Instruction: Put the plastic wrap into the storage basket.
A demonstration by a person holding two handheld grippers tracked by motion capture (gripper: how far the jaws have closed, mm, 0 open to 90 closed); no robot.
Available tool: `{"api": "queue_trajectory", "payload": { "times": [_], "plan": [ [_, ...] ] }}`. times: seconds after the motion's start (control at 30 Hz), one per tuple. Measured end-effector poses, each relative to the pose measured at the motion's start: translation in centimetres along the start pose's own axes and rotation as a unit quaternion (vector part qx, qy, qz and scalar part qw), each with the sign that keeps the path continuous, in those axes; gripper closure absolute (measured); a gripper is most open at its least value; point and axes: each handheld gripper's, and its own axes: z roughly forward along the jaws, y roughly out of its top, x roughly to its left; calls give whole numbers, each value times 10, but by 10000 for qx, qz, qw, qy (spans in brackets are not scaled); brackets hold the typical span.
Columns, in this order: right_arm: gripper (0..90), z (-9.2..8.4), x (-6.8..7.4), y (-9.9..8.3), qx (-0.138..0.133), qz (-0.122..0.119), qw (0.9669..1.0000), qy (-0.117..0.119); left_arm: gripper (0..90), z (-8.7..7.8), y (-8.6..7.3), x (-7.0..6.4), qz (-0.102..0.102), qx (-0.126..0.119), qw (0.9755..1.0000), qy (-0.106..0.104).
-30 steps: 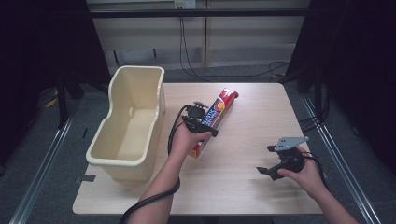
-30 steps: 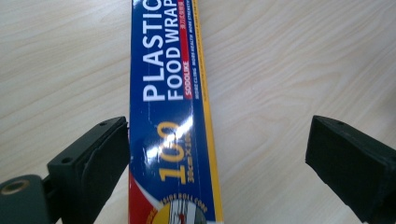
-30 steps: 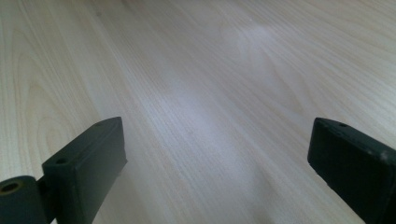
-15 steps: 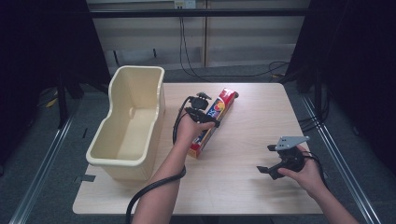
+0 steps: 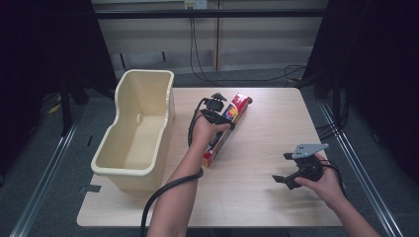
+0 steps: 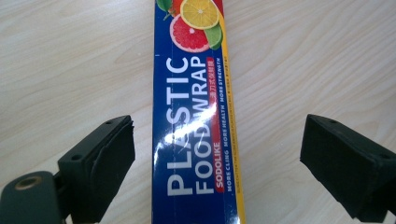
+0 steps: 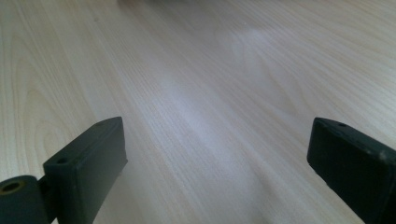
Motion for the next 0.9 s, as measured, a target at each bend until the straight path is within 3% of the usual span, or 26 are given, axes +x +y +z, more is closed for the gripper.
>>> {"api": "queue_trajectory", "payload": {
  "times": [0.27, 0.43, 0.47, 0.9],
  "plan": [
    [43, 0, -1, 0, -30, 12, 10000, 25, 135, 8, 4, 4, -11, 50, 9999, 106],
    [44, 0, -1, 0, -40, 8, 10000, 13, 148, 13, 4, 5, -111, 19, 9999, 0],
    [44, -1, -1, 0, -37, 17, 10000, -10, 151, 14, 4, 5, -73, 84, 9999, 106],
    [45, -2, -2, 0, -63, 6, 10000, 3, 217, 24, 3, 6, 29, 125, 9996, 270]
  ]
}}
